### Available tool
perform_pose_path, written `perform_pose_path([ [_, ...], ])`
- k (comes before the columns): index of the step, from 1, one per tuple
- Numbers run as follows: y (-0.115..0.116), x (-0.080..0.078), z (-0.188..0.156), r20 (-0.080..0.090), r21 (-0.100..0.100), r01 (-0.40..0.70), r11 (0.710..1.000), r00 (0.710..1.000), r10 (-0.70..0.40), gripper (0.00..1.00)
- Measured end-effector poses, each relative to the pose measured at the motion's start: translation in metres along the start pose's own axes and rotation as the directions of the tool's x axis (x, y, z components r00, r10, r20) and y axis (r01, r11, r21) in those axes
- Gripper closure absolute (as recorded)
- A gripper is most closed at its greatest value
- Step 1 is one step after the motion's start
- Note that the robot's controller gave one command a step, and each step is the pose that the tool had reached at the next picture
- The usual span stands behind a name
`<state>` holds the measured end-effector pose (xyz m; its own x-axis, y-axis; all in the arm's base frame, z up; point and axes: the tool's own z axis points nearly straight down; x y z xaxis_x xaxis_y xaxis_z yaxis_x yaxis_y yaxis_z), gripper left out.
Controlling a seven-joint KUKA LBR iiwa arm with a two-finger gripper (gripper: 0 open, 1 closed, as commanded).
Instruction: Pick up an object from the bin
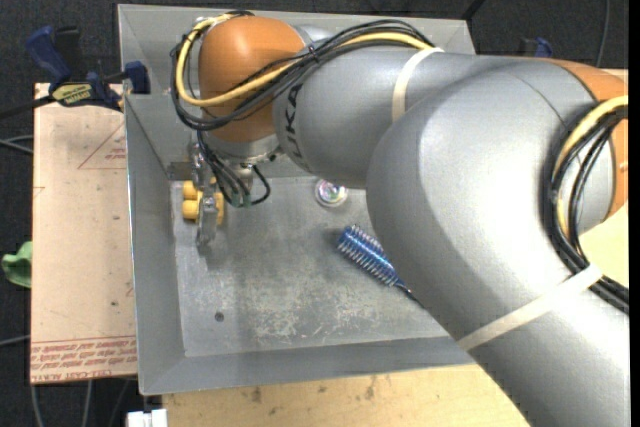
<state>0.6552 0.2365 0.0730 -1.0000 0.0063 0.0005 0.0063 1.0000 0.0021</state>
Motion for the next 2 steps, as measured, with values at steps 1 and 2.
perform_pose_path([
  [1,0.0,-0.003,-0.008,0.011,-0.005,-0.002,1.0,1.0,0.002,1.0],
  [2,-0.001,0.006,-0.136,0.012,-0.003,-0.012,1.0,1.0,0.012,1.0],
])
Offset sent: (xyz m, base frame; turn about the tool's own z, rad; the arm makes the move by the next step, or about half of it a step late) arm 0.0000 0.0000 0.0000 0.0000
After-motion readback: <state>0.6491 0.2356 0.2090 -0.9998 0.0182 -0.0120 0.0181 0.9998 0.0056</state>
